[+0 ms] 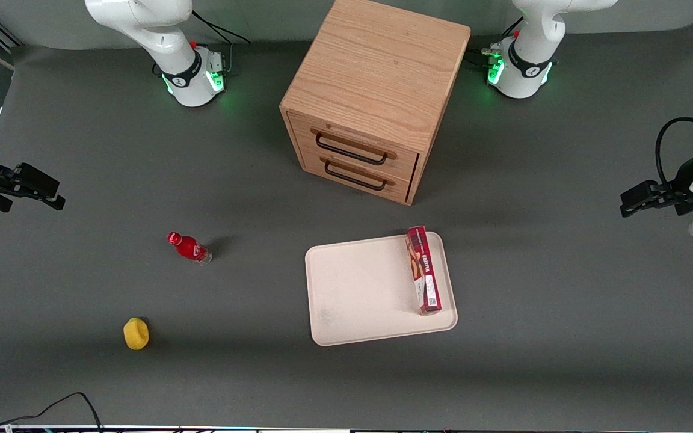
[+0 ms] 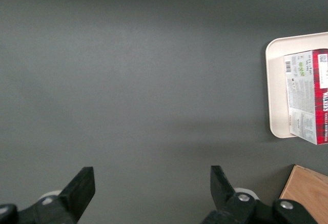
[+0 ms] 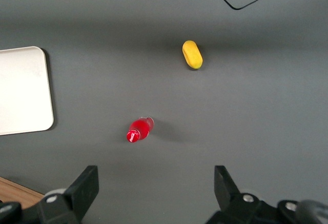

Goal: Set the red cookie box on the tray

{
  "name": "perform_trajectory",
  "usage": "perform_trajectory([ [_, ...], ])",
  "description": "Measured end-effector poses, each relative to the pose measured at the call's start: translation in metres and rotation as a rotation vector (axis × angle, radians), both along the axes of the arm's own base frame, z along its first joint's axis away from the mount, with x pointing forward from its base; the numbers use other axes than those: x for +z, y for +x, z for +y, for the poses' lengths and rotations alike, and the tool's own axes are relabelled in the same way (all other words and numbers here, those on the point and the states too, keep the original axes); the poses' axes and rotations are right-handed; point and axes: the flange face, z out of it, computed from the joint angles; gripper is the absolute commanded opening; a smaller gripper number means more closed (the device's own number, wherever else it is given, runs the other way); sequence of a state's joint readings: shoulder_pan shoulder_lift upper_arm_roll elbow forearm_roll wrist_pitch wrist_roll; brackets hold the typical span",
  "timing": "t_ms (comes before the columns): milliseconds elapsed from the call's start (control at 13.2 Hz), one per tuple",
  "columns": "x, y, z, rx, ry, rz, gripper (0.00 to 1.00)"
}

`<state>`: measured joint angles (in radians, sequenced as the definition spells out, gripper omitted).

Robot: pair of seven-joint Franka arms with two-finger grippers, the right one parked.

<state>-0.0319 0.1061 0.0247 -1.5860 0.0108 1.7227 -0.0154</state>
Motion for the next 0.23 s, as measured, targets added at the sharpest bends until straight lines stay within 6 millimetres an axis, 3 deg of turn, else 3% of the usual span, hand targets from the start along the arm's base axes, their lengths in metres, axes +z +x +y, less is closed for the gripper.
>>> perform_trajectory([
  [226, 0.0072, 0.0009, -0.0057, -0.01, -0.001, -0.013, 1.0],
])
